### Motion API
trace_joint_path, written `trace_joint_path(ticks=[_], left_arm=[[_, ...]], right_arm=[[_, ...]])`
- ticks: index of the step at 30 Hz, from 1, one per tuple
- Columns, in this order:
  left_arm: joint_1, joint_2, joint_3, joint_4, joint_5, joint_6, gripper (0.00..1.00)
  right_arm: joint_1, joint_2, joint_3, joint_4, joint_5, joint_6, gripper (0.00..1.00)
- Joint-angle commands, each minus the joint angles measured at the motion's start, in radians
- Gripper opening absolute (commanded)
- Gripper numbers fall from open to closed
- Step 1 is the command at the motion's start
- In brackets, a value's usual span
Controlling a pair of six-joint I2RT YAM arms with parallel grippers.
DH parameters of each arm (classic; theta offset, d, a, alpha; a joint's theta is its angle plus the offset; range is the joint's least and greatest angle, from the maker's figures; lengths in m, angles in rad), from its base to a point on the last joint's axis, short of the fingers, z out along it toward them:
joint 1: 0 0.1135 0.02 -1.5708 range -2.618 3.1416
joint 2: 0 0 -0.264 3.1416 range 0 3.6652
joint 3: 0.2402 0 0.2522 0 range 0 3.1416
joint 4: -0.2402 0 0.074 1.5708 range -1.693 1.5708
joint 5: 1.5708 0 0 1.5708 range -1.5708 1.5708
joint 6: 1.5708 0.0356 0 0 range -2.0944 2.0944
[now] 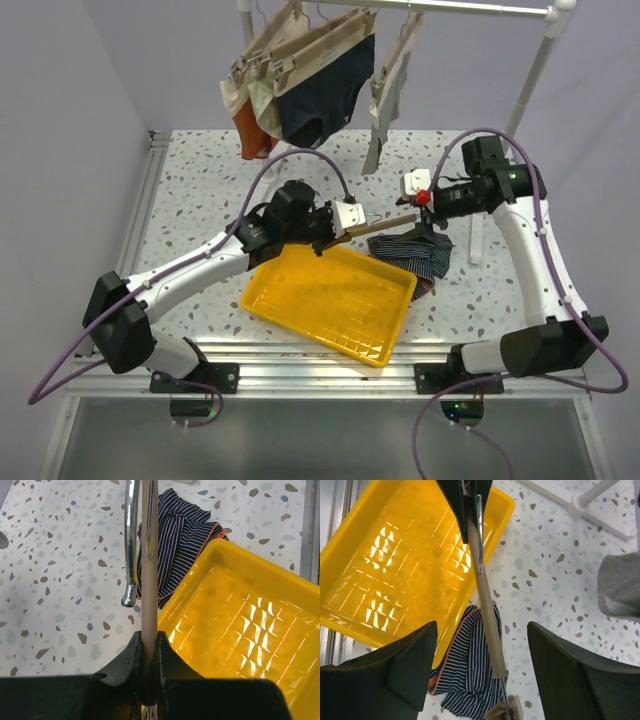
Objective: Remove the underwear clipped to the hanger
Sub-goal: Place the hanger at the clothesline.
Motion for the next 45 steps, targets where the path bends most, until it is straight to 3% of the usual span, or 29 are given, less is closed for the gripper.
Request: trace_joint_path(ticks=[1, 9, 20, 22, 26, 29, 30, 32, 33, 35, 41, 45], left_arm=[[0.006, -0.017, 0.061, -0.006, 0.048, 0.031, 0.00], [0.004, -0.029, 0.061, -0.010, 0.065, 0.034, 0.00], [0.004, -0.028, 0.069, -0.020, 0.074, 0.055, 0.00], [0.004, -0.028, 0.070, -0.017, 0.077, 0.055, 0.00], [0.004, -0.028, 0.069, -0.011, 0.080, 0.049, 0.00], [0.004, -0.031, 0.066, 0.006, 0.071, 0.036, 0.00], [0.004, -0.035, 0.063, 0.031, 0.060, 0.013, 0.07], [0.004, -0.054, 0.061, 0.054, 0.023, -0.014, 0.35], [0.004, -0.066, 0.058, 0.081, 0.014, -0.030, 0.72], [0.006, -0.114, 0.040, 0.120, -0.016, -0.044, 0.97], [0.006, -0.242, 0.014, 0.177, -0.188, -0.046, 1.00], [0.012, -0.322, -0.032, 0.189, -0.331, -0.027, 1.00]], right_arm=[[0.050, 0.001, 0.006, -0.054, 0.018, -0.022, 0.75], [0.125, 0.036, -0.006, -0.047, 0.166, -0.050, 0.70], [0.131, 0.076, 0.006, -0.060, 0.247, -0.075, 0.52], [0.134, 0.081, 0.009, -0.059, 0.249, -0.073, 0.42], [0.137, 0.082, 0.012, -0.051, 0.252, -0.061, 0.04], [0.139, 0.070, 0.011, -0.036, 0.256, -0.023, 0.00], [0.139, 0.067, 0.011, -0.028, 0.269, -0.007, 0.00], [0.136, 0.050, 0.008, -0.019, 0.279, 0.042, 0.00], [0.136, 0.029, -0.006, -0.010, 0.307, 0.060, 0.00], [0.121, 0.003, -0.046, 0.015, 0.319, 0.103, 0.00], [-0.037, -0.102, -0.153, 0.079, 0.376, 0.238, 0.00], [-0.177, -0.171, -0.201, 0.185, 0.526, 0.421, 0.00]])
